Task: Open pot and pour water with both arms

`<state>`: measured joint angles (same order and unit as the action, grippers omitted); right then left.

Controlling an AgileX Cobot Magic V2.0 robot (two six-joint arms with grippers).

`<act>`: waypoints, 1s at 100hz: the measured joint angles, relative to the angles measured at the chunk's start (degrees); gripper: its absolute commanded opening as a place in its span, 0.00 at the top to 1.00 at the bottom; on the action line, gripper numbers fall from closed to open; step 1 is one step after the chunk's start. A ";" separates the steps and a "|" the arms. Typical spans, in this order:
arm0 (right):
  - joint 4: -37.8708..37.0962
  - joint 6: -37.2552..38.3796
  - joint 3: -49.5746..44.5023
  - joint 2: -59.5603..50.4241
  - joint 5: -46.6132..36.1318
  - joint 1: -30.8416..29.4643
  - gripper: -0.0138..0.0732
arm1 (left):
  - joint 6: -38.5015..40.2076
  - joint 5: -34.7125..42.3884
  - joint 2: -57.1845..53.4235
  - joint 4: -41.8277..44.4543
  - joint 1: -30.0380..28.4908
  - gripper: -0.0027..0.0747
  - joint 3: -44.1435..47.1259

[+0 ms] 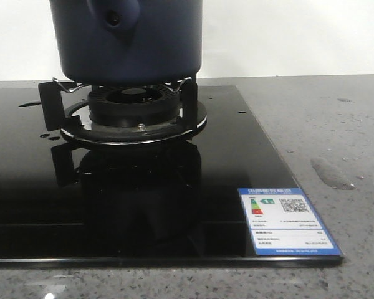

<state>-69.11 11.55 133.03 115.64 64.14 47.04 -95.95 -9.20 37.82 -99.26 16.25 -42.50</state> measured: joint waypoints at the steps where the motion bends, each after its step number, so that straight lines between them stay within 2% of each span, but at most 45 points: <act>1: -0.26 -0.02 0.00 0.00 -0.08 0.14 0.89 | 0.00 0.11 0.00 -0.01 0.03 0.60 0.00; 30: -9.49 0.24 0.00 0.00 -2.59 1.70 0.89 | 0.00 0.49 0.00 0.57 1.29 0.60 0.00; 68: -12.45 0.35 0.00 0.00 -3.40 2.61 0.89 | 0.00 0.94 0.00 0.76 2.13 0.60 0.00; 81: -9.47 0.35 0.00 0.00 -2.47 2.61 0.89 | 0.00 1.03 0.00 0.76 2.23 0.60 0.00; 100: 2.63 2.27 0.00 0.00 3.93 2.61 0.89 | 0.00 1.03 0.00 0.76 2.23 0.60 0.00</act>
<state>-66.49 13.82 133.03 115.64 68.07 49.66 -95.95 -8.16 37.82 -98.50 18.48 -42.50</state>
